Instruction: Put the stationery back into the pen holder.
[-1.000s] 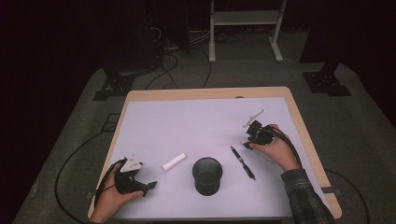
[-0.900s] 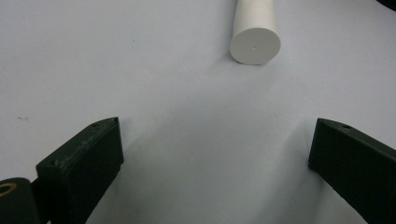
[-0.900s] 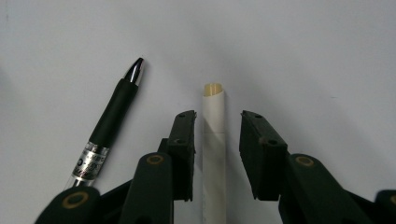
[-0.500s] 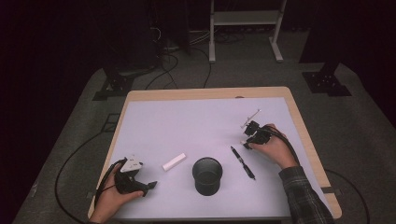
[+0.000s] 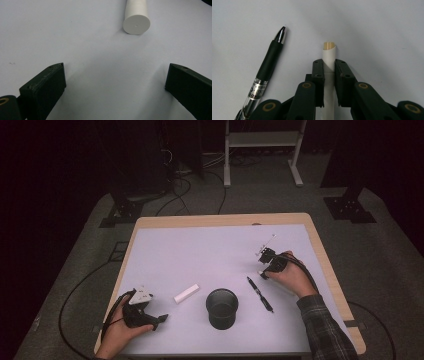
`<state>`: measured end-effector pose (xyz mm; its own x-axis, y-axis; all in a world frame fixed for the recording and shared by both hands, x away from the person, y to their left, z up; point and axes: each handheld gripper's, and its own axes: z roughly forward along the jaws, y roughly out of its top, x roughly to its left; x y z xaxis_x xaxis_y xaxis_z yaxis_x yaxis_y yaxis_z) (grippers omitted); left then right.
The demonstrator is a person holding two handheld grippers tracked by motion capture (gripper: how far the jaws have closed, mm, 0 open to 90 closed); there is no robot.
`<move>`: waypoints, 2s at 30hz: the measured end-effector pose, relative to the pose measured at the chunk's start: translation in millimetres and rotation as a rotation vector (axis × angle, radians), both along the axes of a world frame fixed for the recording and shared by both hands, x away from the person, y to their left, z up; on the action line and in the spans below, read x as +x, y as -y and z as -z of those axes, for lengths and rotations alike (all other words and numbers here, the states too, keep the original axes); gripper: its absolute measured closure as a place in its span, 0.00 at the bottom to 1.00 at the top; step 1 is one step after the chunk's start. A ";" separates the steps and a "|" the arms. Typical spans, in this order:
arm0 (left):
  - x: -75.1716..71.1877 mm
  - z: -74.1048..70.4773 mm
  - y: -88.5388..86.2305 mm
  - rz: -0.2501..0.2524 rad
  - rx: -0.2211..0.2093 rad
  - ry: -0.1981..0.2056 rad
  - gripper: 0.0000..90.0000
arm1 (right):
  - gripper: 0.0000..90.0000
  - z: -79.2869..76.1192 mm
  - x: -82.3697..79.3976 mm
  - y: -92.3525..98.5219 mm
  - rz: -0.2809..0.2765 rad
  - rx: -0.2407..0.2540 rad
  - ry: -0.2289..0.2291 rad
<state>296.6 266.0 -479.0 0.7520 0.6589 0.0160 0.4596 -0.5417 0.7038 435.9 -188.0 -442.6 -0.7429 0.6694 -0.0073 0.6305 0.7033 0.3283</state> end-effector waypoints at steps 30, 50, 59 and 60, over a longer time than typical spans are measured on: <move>0.2 -0.2 -0.2 0.001 0.000 -0.004 0.02 | 0.87 -31.1 -24.9 19.6 0.046 0.181 0.102; 0.1 -0.1 -0.1 0.001 0.000 0.002 0.02 | 0.87 -47.1 -52.4 21.1 0.030 0.335 0.197; -0.2 0.1 0.2 -0.001 -0.003 0.001 0.02 | 0.87 -52.0 -62.0 17.4 0.005 0.410 0.223; -0.2 0.2 0.3 -0.002 -0.005 0.002 0.02 | 0.87 -54.6 -64.3 16.8 -0.003 0.425 0.232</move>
<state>296.4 265.7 -479.1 0.7507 0.6605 0.0141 0.4596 -0.5374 0.7071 371.5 -204.8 -388.1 -0.7558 0.6471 0.1002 0.5047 0.4781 0.7188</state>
